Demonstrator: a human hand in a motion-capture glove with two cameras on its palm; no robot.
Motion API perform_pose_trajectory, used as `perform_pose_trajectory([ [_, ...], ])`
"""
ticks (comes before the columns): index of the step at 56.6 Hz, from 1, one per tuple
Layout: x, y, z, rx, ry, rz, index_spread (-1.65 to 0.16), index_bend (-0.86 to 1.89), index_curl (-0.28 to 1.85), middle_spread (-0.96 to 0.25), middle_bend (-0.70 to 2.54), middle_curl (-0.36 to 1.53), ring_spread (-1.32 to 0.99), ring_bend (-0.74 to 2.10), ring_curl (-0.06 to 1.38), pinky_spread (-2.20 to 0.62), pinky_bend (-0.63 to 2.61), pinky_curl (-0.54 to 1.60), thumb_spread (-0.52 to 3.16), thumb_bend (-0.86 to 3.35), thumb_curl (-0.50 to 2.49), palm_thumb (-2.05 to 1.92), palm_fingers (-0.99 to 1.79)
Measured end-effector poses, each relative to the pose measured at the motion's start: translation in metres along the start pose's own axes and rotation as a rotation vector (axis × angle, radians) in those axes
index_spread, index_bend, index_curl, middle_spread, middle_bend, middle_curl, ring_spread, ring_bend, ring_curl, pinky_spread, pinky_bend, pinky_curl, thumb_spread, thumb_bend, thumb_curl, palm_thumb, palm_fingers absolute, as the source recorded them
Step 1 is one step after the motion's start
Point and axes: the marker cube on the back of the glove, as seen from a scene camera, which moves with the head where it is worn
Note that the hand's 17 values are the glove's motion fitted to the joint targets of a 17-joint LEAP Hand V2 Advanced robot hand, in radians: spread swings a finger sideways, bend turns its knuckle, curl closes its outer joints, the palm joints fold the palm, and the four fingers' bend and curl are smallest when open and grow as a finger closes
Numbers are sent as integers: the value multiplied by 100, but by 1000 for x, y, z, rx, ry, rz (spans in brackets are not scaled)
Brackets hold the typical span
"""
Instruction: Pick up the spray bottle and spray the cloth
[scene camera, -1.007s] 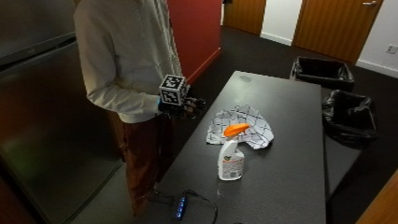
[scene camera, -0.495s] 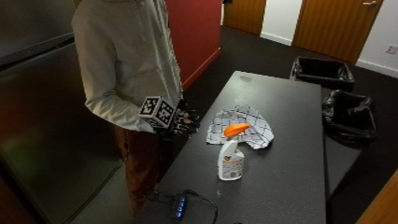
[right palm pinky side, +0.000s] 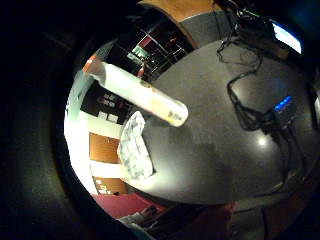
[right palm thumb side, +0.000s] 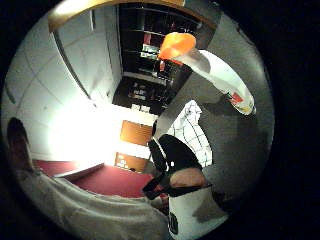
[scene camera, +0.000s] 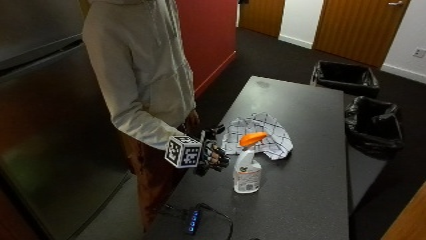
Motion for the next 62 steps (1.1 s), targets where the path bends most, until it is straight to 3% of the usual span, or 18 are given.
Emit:
perform_pose_trajectory([
  [20,20,-39,50,-3,-153,185,-33,12,18,-4,25,33,-6,45,28,16,48,35,95,-3,32,54,10],
  [46,15,-69,81,-27,-183,225,-37,12,19,-12,21,34,-12,47,29,12,50,35,87,-4,31,45,8],
  [53,13,-80,81,-17,-141,207,-36,15,20,-13,27,35,-14,50,29,10,43,33,86,-4,31,44,25],
  [62,6,-94,84,-20,-129,202,-34,17,26,-14,31,37,-16,57,31,6,32,30,85,-3,31,43,69],
])
